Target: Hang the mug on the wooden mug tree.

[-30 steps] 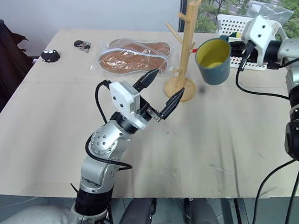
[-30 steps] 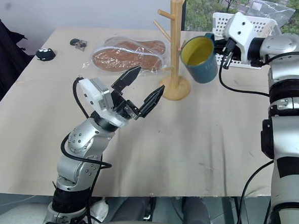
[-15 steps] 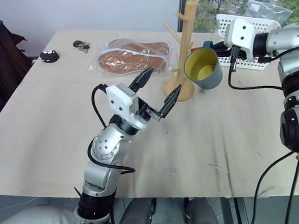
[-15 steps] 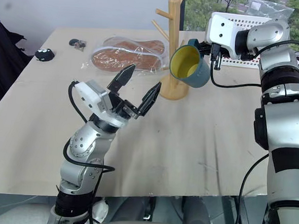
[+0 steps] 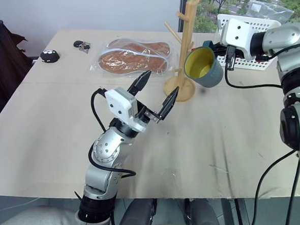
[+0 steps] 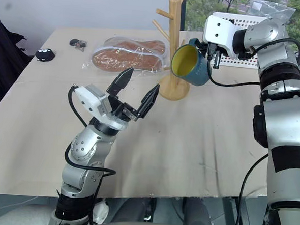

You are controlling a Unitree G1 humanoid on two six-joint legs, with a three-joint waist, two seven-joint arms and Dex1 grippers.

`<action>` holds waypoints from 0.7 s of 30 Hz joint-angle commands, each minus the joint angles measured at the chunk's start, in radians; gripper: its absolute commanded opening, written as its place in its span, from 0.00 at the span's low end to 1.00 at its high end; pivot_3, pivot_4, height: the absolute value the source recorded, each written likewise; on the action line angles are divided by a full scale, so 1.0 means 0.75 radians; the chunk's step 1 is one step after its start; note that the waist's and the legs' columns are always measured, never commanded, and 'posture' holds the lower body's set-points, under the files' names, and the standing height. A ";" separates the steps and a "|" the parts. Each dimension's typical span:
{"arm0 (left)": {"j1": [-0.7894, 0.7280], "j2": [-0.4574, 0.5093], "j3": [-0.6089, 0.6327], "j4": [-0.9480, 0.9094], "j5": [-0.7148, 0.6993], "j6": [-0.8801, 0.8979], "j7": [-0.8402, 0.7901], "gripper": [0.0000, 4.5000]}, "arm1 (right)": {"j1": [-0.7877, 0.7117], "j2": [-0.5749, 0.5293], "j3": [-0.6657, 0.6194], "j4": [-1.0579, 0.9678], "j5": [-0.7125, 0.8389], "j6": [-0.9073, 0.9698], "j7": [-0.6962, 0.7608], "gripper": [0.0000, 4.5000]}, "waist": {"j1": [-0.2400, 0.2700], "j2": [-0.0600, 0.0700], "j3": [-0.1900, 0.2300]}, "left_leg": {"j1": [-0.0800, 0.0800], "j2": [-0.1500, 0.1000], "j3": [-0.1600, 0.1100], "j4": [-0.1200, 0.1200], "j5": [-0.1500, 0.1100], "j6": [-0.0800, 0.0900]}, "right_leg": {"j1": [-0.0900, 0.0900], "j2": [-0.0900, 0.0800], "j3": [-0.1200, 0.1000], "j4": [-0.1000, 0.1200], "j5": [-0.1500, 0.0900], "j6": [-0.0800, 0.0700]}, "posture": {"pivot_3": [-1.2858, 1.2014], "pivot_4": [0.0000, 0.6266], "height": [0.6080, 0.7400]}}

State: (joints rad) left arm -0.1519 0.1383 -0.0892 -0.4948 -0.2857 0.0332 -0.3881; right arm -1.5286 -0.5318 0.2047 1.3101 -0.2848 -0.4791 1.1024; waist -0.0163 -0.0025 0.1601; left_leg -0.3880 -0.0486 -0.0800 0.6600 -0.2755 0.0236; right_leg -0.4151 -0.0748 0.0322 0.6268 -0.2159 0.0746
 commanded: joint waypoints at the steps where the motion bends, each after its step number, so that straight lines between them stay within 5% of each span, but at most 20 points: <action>1: -0.003 -0.005 -0.006 -0.016 0.007 -0.044 0.003 1.00 | -0.075 0.003 -0.009 -0.014 -0.013 0.011 -0.071 0.01 | 0.000 0.000 0.000 | 0.000 0.000 0.000 0.000 0.000 0.000 | 0.000 0.000 0.000 0.000 0.000 0.000 | 0.52 0.24 1.00; 8: 0.003 -0.014 0.001 -0.014 0.018 -0.058 0.022 1.00 | -0.082 0.014 -0.003 -0.007 -0.052 0.014 -0.152 0.01 | 0.000 0.000 0.000 | 0.000 0.000 0.000 0.000 0.000 0.000 | 0.000 0.000 0.000 0.000 0.000 0.000 | 0.52 0.24 1.00; 12: 0.001 -0.019 0.002 -0.014 0.022 -0.059 0.035 1.00 | -0.093 0.009 -0.004 -0.003 -0.071 0.018 -0.223 0.26 | 0.000 0.000 0.000 | 0.000 0.000 0.000 0.000 0.000 0.000 | 0.000 0.000 0.000 0.000 0.000 0.000 | 0.52 0.24 1.00; 19: 0.000 -0.016 0.001 -0.016 0.017 -0.059 0.037 1.00 | -0.095 -0.027 -0.034 0.003 -0.058 0.039 -0.239 0.99 | 0.001 0.000 0.000 | 0.000 0.000 0.000 0.000 0.000 0.000 | 0.000 0.001 0.000 0.000 0.000 0.000 | 0.52 0.24 1.00; 21: 0.002 -0.014 0.001 -0.016 0.014 -0.059 0.034 1.00 | -0.092 -0.048 -0.064 0.001 -0.021 0.056 -0.188 0.99 | 0.001 0.000 0.000 | 0.000 0.000 0.000 0.000 0.000 0.000 | 0.000 0.000 0.000 0.000 0.000 0.000 | 0.52 0.24 1.00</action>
State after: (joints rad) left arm -0.1509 0.1289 -0.0876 -0.4893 -0.2740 0.0112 -0.3633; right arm -1.5672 -0.5372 0.1949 1.3324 -0.3408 -0.4477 0.9350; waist -0.0152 -0.0025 0.1601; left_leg -0.3880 -0.0490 -0.0799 0.6599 -0.2755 0.0236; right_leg -0.4152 -0.0745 0.0323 0.6269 -0.2159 0.0746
